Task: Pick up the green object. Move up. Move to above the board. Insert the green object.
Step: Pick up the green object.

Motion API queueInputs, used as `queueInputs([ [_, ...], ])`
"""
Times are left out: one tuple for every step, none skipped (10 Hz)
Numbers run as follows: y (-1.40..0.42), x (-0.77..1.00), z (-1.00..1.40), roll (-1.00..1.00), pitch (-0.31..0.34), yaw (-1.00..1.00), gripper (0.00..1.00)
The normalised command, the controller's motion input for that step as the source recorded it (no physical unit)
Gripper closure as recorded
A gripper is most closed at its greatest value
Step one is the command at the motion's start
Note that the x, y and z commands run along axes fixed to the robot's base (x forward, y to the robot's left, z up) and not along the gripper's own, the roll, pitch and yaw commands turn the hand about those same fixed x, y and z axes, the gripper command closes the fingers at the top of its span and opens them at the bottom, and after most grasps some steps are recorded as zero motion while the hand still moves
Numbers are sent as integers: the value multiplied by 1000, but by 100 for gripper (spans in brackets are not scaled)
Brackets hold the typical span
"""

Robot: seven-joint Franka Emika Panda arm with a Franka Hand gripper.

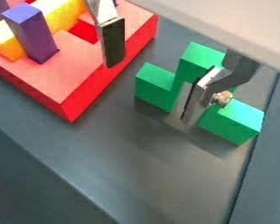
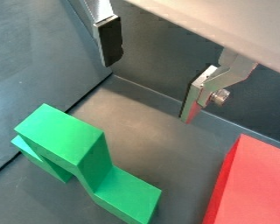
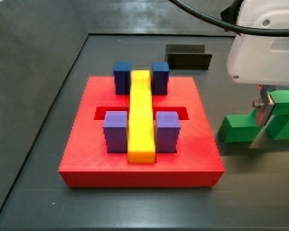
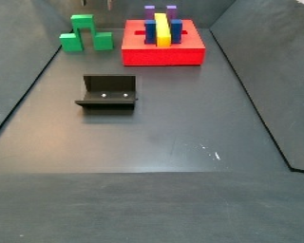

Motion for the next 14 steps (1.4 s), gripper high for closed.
queueInputs([
  [197, 529, 437, -39, -10, -220, 0],
  [383, 643, 489, -180, 0, -263, 0],
  [463, 703, 440, -249, 0, -209, 0],
  [517, 709, 326, -294, 0, -57, 0],
  [437, 629, 114, -316, 3, 29, 0],
  [20, 40, 0, -19, 17, 0, 0],
  [111, 31, 0, 0, 0, 40, 0],
  [120, 3, -286, 0, -66, 711, 0],
  [0, 0, -349, 0, -96, 1000, 0],
  [0, 20, -177, -31, -60, 886, 0],
  [0, 66, 0, -16, 0, 449, 0],
  [0, 0, 0, -6, 0, 71, 0],
  [0, 0, -17, 0, -13, 0, 0],
  [0, 411, -266, 0, -10, 40, 0],
])
